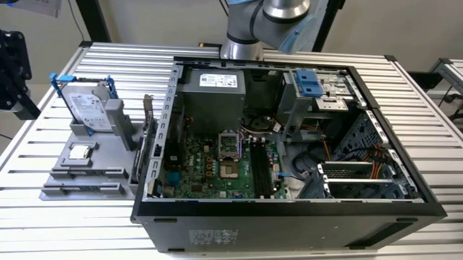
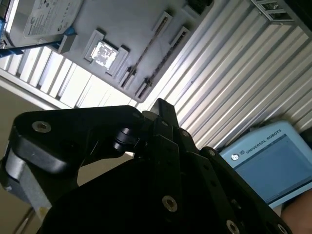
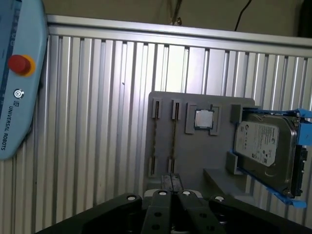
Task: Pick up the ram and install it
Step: 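Pick up the ram and move it above insertion slot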
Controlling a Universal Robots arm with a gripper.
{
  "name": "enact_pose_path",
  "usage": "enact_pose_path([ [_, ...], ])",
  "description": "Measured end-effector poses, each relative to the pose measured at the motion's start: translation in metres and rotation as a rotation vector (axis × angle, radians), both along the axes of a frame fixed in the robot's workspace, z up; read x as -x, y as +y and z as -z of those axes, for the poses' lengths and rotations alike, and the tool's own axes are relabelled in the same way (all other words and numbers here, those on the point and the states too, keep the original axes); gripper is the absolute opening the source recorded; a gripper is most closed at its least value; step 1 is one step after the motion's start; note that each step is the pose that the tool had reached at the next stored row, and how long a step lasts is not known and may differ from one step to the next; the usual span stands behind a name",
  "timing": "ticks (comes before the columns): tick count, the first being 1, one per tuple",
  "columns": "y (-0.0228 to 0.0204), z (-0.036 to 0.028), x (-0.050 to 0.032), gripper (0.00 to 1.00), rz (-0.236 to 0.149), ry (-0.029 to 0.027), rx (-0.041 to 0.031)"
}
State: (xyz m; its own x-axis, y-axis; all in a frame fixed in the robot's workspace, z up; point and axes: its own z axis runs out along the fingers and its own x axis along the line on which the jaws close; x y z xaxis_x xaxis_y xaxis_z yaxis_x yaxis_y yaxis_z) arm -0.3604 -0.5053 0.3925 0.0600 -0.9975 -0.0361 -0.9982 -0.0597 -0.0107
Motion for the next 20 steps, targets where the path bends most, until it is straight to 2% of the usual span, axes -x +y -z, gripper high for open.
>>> enact_pose_path([
  [1, 0.0, 0.0, 0.0, 0.0, 0.0, 0.0001, -0.0006],
  [2, 0.0, -0.0001, -0.0001, 0.0, -0.001, 0.0002, -0.0134],
  [3, 0.0, 0.0, -0.0001, 0.0, 0.0, -0.0001, -0.0319],
  [4, 0.0, 0.0001, 0.0, 0.0, 0.0, 0.0, -0.0447],
  [5, 0.0, 0.0, 0.0, 0.0, 0.0, 0.0002, -0.0479],
  [10, 0.0, 0.0, 0.0, 0.0, 0.0, 0.0001, -0.0484],
  [15, 0.0, 0.0, 0.0, 0.0, 0.004, 0.0053, -0.0484],
  [20, 0.0, 0.0, 0.0, 0.0, 0.004, 0.0056, -0.0484],
])
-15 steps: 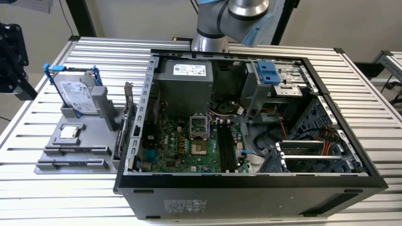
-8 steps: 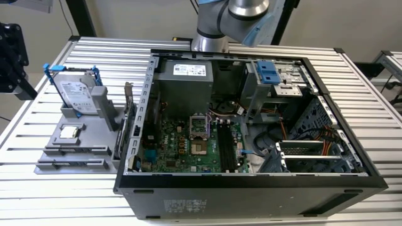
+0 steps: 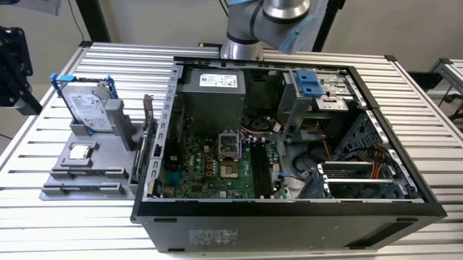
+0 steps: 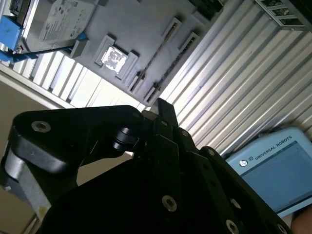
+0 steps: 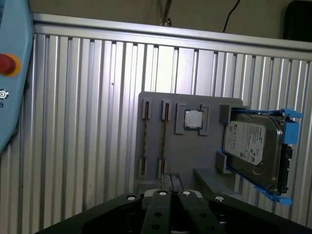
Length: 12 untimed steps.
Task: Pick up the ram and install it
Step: 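Pick up the ram and move it above insertion slot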
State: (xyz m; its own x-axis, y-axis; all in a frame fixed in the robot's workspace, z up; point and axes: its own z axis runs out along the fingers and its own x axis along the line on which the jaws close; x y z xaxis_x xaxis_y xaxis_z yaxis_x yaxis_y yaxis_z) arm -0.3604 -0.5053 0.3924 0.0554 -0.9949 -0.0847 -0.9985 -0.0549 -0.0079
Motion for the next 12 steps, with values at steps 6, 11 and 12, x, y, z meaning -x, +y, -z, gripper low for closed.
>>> enact_pose_path([
  [6, 0.0, 0.0, 0.0, 1.0, 0.0, 0.0001, 0.0],
  [11, 0.0, 0.0, 0.0, 1.0, 0.0, 0.0001, 0.0],
  [12, 0.0, 0.0, 0.0, 1.0, 0.0, 0.0001, 0.0],
])
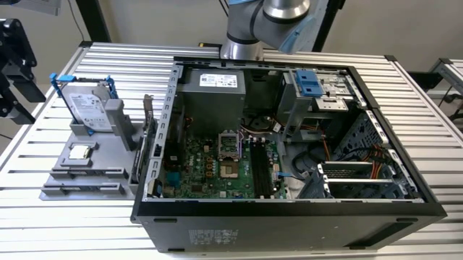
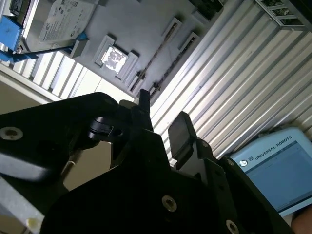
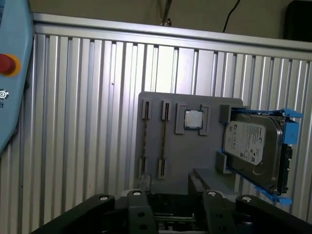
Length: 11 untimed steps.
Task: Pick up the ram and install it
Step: 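Pick up the ram and move it above insertion slot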
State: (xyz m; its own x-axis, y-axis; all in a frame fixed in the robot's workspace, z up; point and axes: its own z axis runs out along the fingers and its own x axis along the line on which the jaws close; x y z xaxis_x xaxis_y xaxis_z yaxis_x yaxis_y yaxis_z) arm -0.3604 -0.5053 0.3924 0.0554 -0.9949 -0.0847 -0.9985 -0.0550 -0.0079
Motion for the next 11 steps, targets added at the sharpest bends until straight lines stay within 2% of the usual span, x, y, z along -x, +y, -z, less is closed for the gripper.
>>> enact_pose_path([
  [5, 0.0, 0.0, 0.0, 1.0, 0.0, 0.0, 0.0],
  [6, 0.0, 0.0001, -0.0001, 1.0, 0.001, 0.0031, -0.0001],
  [8, 0.0, 0.0004, -0.0001, 1.0, 0.007, 0.0193, 0.0],
  [9, 0.0, 0.0009, 0.0, 1.0, 0.01, 0.0233, -0.0002],
  [11, 0.0, 0.0025, 0.0001, 1.0, 0.01, 0.0234, -0.0007],
])
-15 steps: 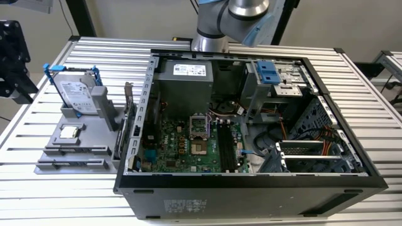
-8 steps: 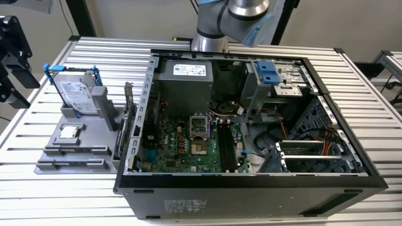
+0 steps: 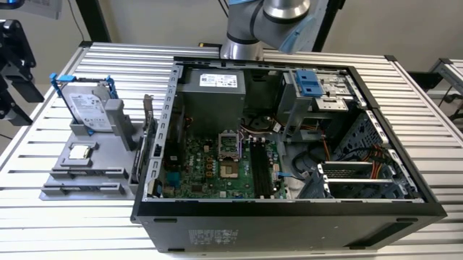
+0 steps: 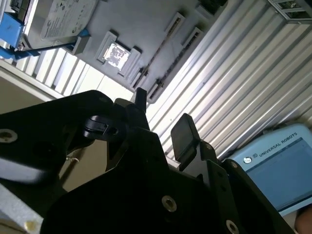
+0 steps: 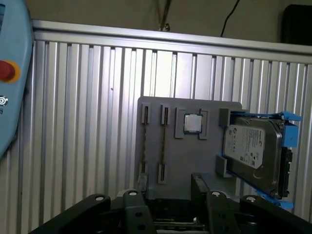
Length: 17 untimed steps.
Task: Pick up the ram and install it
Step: 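Pick up the ram and move it above insertion slot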
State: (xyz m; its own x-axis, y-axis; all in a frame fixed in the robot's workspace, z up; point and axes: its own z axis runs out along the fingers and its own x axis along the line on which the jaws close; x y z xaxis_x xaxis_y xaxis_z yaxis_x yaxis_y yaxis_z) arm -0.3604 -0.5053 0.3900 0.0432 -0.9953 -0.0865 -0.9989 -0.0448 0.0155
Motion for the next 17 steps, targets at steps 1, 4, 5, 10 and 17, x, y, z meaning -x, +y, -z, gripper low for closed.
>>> enact_pose_path([
  [1, 0.0, 0.0012, 0.0, 1.0, 0.0, 0.0, -0.0002],
  [4, 0.0, 0.0057, -0.0001, 1.0, 0.0, 0.0001, -0.0002],
  [5, 0.0, 0.0068, 0.0, 1.0, 0.0, 0.0002, -0.0001],
  [10, -0.0001, 0.0137, -0.0001, 1.0, 0.0, -0.0015, -0.0002],
  [17, 0.0, 0.0264, 0.0, 1.0, 0.003, -0.0089, -0.0002],
])
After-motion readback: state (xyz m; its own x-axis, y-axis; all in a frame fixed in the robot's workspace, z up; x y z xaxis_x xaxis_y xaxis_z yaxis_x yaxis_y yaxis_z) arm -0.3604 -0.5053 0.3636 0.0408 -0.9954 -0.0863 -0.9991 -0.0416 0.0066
